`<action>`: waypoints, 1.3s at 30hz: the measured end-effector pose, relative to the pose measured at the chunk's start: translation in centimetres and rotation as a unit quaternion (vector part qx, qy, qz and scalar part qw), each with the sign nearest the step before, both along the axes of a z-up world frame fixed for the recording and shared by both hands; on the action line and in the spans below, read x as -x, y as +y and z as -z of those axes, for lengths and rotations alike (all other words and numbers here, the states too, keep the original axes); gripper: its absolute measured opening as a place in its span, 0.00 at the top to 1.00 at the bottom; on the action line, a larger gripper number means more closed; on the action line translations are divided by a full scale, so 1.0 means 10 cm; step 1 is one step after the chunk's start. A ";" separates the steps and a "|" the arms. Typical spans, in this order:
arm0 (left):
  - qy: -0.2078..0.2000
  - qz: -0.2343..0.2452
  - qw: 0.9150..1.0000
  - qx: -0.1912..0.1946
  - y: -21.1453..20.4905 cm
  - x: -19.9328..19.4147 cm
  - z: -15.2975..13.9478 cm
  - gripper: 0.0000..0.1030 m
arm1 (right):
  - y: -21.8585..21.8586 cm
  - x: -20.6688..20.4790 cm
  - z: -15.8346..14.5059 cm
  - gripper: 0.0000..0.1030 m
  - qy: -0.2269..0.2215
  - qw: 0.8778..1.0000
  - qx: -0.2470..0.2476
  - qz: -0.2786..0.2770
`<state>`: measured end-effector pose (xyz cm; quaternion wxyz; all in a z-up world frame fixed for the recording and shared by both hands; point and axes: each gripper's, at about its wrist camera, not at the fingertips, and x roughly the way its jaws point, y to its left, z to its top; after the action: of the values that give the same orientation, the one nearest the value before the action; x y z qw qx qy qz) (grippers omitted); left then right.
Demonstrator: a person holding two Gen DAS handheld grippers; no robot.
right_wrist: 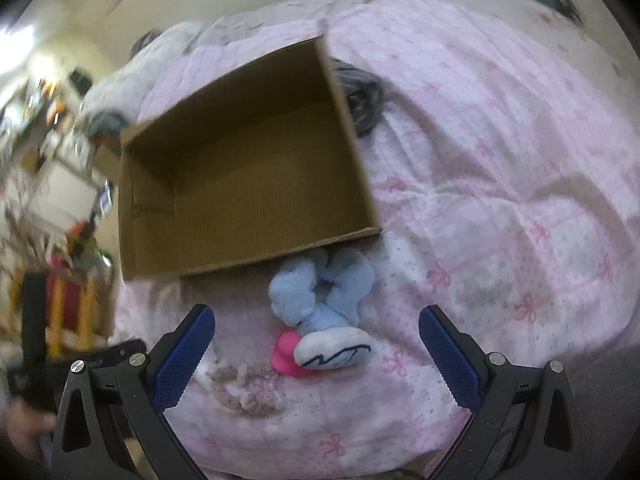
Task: Organize soft objects
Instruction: 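Grasp the light-blue plush with the right gripper while the left gripper holds the white cloth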
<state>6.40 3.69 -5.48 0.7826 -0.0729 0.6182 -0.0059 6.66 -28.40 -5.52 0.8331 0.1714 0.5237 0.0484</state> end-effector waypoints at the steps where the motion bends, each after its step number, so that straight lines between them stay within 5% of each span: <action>1: -0.006 -0.001 1.000 0.002 -0.02 0.00 -0.04 0.84 | -0.07 -0.02 0.00 0.00 0.007 1.000 -0.013 0.012; 12: -0.035 -0.013 0.999 0.006 -0.06 -0.10 0.05 0.84 | 0.00 -0.33 0.48 0.00 0.118 0.993 -0.012 0.012; 17: -0.039 -0.004 0.999 -0.004 -0.11 -0.08 0.05 0.84 | 0.15 -0.51 0.70 0.00 0.125 0.992 0.007 0.006; 32: -0.032 -0.004 0.999 -0.010 -0.15 -0.09 0.13 0.84 | 0.35 -0.49 0.86 0.72 0.143 0.988 -0.025 -0.041; 39: -0.031 -0.011 0.999 -0.009 -0.10 -0.10 0.14 0.83 | 0.32 -0.31 0.53 0.77 0.098 0.994 -0.040 -0.039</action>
<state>7.38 2.66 -6.92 0.8020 -0.0730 0.5928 0.0061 9.80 -25.23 -10.85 0.7679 0.1880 0.6065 0.0843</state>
